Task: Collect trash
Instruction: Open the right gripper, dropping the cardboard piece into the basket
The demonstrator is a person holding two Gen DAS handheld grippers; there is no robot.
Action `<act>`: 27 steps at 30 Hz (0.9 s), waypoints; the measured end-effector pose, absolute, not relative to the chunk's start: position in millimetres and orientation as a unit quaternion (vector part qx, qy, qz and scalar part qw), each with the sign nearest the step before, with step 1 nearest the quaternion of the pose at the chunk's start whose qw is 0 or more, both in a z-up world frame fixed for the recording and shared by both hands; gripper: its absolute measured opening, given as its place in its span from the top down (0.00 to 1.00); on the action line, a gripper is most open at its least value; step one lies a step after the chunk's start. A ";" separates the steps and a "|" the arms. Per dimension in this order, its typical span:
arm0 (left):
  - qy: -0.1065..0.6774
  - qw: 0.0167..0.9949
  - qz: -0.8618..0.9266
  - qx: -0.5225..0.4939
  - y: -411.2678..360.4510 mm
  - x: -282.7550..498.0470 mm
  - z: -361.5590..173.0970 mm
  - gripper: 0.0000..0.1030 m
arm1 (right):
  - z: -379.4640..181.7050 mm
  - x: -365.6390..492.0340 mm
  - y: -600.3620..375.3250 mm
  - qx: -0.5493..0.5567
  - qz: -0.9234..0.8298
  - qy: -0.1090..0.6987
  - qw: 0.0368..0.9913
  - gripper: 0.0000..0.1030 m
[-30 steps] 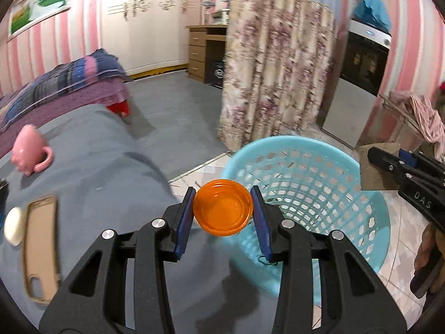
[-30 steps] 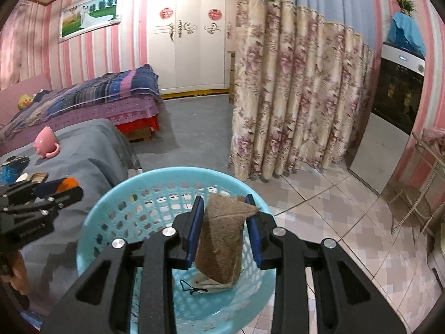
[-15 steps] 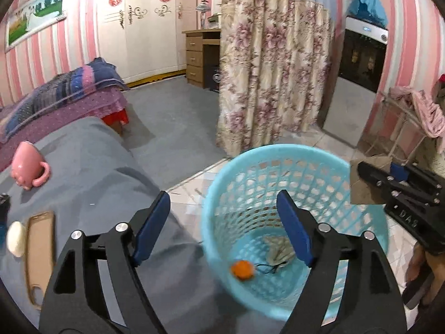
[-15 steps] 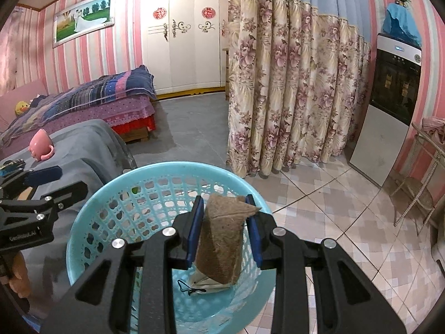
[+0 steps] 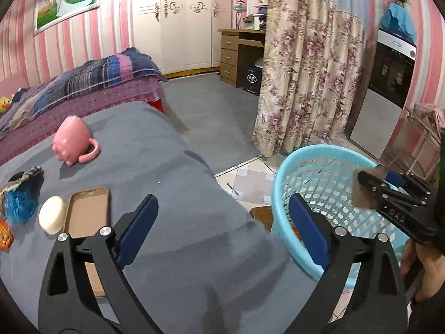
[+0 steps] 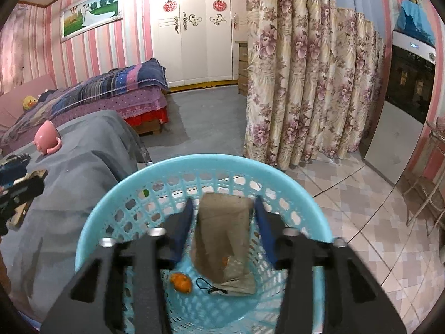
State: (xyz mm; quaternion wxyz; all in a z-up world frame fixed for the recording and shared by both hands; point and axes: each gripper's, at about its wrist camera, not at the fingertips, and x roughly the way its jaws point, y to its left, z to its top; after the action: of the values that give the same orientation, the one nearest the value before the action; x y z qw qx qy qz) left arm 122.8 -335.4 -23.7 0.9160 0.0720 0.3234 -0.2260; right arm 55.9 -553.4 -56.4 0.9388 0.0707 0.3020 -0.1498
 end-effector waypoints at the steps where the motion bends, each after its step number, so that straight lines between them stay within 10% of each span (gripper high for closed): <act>1: 0.323 0.917 -0.224 0.070 -331.2 122.3 -23.0 0.11 | -55.3 56.4 -552.4 0.068 -0.152 0.300 0.939 0.34; 10: 0.317 0.923 -0.210 0.055 -301.0 122.4 -13.7 0.10 | -44.9 50.8 -550.5 0.066 -0.177 0.297 0.936 0.06; 27: 0.305 0.937 -0.168 0.024 -221.4 119.1 14.2 0.05 | -28.7 53.0 -512.7 0.021 -0.203 0.289 0.935 0.04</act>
State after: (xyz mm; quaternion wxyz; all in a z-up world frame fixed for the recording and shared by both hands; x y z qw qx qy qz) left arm 119.1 -221.4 14.2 0.9370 0.0242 0.3054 -0.1679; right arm 53.0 -512.7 -28.7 0.9352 0.0206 0.2892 -0.2033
